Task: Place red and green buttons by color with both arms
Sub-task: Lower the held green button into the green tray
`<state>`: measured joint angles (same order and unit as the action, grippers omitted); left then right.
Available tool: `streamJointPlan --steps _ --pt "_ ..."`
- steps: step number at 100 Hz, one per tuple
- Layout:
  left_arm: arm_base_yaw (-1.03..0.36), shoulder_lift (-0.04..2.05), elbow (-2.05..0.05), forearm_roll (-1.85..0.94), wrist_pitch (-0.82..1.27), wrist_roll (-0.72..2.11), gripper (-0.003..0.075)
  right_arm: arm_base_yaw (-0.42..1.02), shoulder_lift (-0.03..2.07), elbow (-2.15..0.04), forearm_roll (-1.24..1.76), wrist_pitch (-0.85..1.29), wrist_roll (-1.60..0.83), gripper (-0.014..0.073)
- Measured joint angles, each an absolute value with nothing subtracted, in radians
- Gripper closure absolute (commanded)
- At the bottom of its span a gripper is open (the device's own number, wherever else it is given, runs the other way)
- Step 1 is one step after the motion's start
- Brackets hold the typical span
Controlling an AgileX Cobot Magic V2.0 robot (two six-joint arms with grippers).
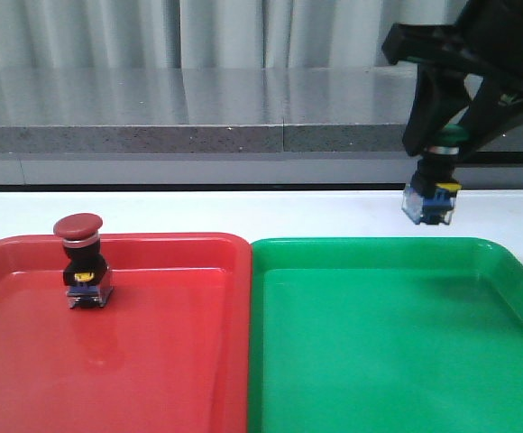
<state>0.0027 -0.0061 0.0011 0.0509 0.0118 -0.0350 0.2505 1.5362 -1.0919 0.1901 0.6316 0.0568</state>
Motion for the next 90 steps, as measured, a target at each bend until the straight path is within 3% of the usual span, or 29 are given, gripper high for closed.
streamJointPlan --steps 26,90 --pt "0.003 -0.006 0.001 0.051 0.012 -0.035 0.0739 0.320 1.534 -0.981 0.190 0.511 0.106 0.0266" --pt "0.003 -0.006 0.001 0.051 0.012 -0.035 0.0739 0.322 1.634 -0.952 0.190 0.393 0.114 0.0266"
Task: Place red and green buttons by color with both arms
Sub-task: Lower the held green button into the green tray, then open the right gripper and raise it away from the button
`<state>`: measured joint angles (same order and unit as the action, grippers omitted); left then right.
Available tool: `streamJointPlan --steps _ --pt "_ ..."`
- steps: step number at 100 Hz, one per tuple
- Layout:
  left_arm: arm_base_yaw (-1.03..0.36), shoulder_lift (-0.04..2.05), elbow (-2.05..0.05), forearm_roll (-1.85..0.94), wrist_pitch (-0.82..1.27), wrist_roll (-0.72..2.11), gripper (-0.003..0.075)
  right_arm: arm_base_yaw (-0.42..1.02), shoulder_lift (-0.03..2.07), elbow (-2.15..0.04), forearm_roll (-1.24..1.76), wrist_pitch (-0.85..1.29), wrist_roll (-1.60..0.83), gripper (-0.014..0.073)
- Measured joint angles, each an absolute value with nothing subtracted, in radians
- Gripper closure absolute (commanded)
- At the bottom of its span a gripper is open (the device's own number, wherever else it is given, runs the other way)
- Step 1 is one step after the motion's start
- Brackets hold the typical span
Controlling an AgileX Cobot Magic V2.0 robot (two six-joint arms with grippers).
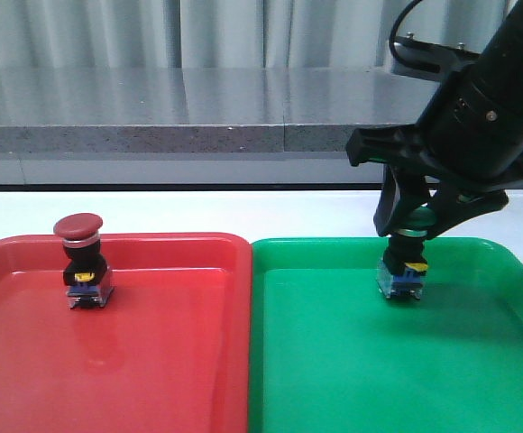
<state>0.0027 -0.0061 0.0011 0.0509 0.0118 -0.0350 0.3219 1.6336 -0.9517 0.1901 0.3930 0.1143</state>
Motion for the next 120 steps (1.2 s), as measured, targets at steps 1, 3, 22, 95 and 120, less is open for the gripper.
streamJointPlan --steps 1,3,22,95,120 --pt "0.003 -0.006 0.001 0.051 0.012 -0.035 0.0739 0.322 1.635 -0.952 0.190 0.391 0.114 0.0266" --pt "0.003 -0.006 0.001 0.051 0.012 -0.035 0.0739 0.322 1.638 -0.952 0.192 0.390 0.114 0.0266" --pt "0.003 -0.006 0.001 0.051 0.012 -0.035 0.0739 0.322 1.664 -0.952 0.204 0.366 0.114 0.0263" --pt "0.003 -0.006 0.001 0.051 0.012 -0.035 0.0739 0.324 1.652 -0.952 0.211 0.375 0.117 -0.0022" --pt "0.003 -0.006 0.001 0.051 0.012 -0.035 0.0739 0.324 1.534 -0.952 0.193 0.375 0.117 -0.0022"
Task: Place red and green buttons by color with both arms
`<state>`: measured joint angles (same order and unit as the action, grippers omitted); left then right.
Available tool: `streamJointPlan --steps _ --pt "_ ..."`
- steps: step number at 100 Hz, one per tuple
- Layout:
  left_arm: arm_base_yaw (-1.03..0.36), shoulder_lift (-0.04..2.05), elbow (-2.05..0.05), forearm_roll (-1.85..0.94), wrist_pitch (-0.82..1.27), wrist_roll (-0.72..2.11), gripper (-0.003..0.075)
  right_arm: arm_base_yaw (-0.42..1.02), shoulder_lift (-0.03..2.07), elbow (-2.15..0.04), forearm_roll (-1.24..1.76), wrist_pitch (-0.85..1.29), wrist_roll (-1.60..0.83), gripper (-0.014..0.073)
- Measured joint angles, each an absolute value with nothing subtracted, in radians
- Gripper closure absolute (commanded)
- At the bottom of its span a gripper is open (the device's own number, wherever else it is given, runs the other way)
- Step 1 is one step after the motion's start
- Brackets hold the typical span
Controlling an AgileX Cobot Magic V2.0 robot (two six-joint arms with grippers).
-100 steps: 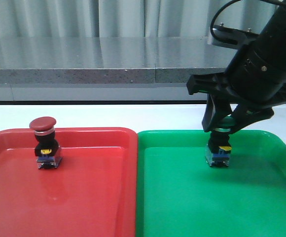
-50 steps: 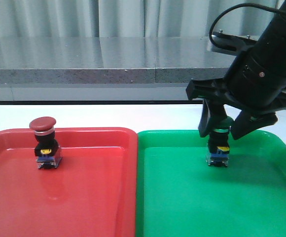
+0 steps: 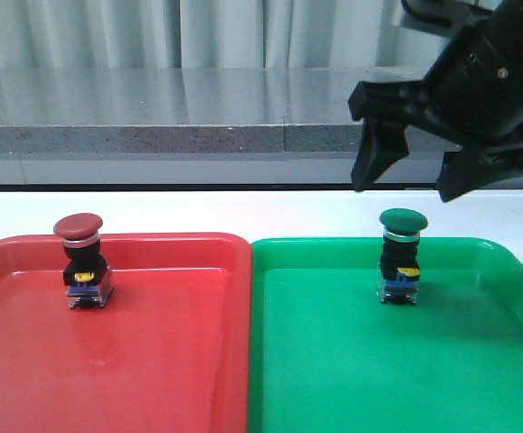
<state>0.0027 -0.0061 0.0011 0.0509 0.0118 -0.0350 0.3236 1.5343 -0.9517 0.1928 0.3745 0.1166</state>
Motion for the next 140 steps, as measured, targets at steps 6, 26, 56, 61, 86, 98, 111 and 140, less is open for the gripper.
streamJointPlan --steps 6,26,56,61,86,98,111,140 --pt "0.003 -0.006 0.001 0.051 0.012 -0.035 0.0739 0.321 1.498 -0.952 0.176 0.375 0.117 -0.0022" --pt "0.003 -0.006 0.001 0.051 0.012 -0.035 0.0740 0.256 1.370 -0.950 0.111 0.412 0.117 -0.0022" --pt "0.003 -0.006 0.001 0.051 0.012 -0.035 0.0739 0.171 1.123 -0.944 -0.014 0.517 0.117 -0.0022" --pt "0.003 -0.006 0.001 0.051 0.012 -0.035 0.0739 0.169 1.074 -0.932 -0.027 0.524 0.117 -0.0022" --pt "0.003 -0.006 0.001 0.051 0.012 -0.035 0.0740 0.167 0.798 -0.810 -0.066 0.541 0.117 -0.0020" --pt "0.003 -0.006 0.001 0.051 0.012 -0.035 0.0739 0.167 0.668 -0.729 -0.068 0.559 0.117 -0.0020" --pt "0.003 -0.006 0.001 0.051 0.012 -0.035 0.0739 0.167 0.537 -0.651 -0.070 0.587 0.117 -0.0020" --pt "0.003 -0.006 0.001 0.051 0.012 -0.035 0.0739 0.167 0.343 -0.531 -0.070 0.647 0.117 -0.0020"
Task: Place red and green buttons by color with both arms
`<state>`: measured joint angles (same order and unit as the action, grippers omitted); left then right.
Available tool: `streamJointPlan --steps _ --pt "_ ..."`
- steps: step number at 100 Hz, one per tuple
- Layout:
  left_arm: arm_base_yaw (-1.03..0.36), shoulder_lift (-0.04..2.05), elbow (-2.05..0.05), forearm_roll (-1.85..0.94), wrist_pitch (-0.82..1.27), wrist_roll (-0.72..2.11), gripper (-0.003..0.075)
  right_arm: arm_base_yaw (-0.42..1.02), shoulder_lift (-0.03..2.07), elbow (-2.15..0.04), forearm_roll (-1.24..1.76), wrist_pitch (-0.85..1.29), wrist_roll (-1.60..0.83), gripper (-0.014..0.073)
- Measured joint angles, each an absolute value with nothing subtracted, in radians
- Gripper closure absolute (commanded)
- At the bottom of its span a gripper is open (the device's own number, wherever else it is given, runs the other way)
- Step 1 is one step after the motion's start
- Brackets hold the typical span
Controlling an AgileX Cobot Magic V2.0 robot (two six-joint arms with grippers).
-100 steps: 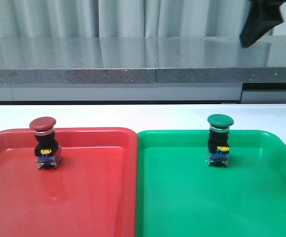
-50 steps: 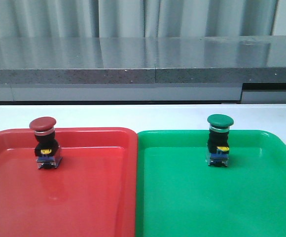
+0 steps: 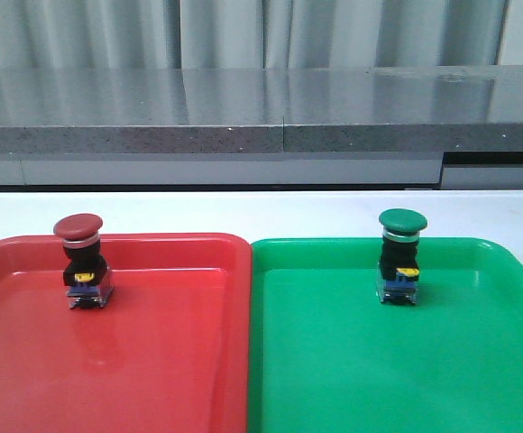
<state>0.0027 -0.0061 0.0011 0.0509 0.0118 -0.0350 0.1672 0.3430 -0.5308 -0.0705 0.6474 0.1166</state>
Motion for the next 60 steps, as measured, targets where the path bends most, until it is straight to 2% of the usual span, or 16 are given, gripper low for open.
streamJointPlan --steps 15,24,31,38,46,49,50,56,60 --pt "0.003 -0.006 0.001 0.051 0.012 -0.035 0.0739 0.167 0.331 -0.530 -0.070 0.656 0.117 -0.0018" --pt "0.003 -0.006 0.001 0.051 0.012 -0.035 0.0739 0.167 0.331 -0.528 -0.070 0.657 0.117 0.0024" --pt "0.003 -0.006 0.001 0.051 0.012 -0.035 0.0739 0.167 0.331 -0.528 -0.070 0.657 0.117 0.0111" --pt "0.003 -0.006 0.001 0.051 0.012 -0.035 0.0739 0.167 0.331 -0.528 -0.070 0.657 0.117 0.0246" --pt "0.003 -0.006 0.001 0.051 0.012 -0.035 0.0739 0.167 0.331 -0.528 -0.070 0.657 0.117 0.0456" --pt "0.003 -0.006 0.001 0.051 0.012 -0.035 0.0739 0.167 0.331 -0.528 -0.070 0.657 0.117 0.0489" --pt "0.003 -0.006 0.001 0.051 0.012 -0.035 0.0739 0.167 0.331 -0.528 -0.070 0.657 0.117 0.0537" --pt "0.003 -0.006 0.001 0.051 0.012 -0.035 0.0739 0.167 0.331 -0.528 -0.070 0.657 0.117 0.0669" --pt "0.003 -0.006 0.001 0.051 0.012 -0.035 0.0739 0.167 0.331 -0.528 -0.070 0.657 0.117 0.0657"
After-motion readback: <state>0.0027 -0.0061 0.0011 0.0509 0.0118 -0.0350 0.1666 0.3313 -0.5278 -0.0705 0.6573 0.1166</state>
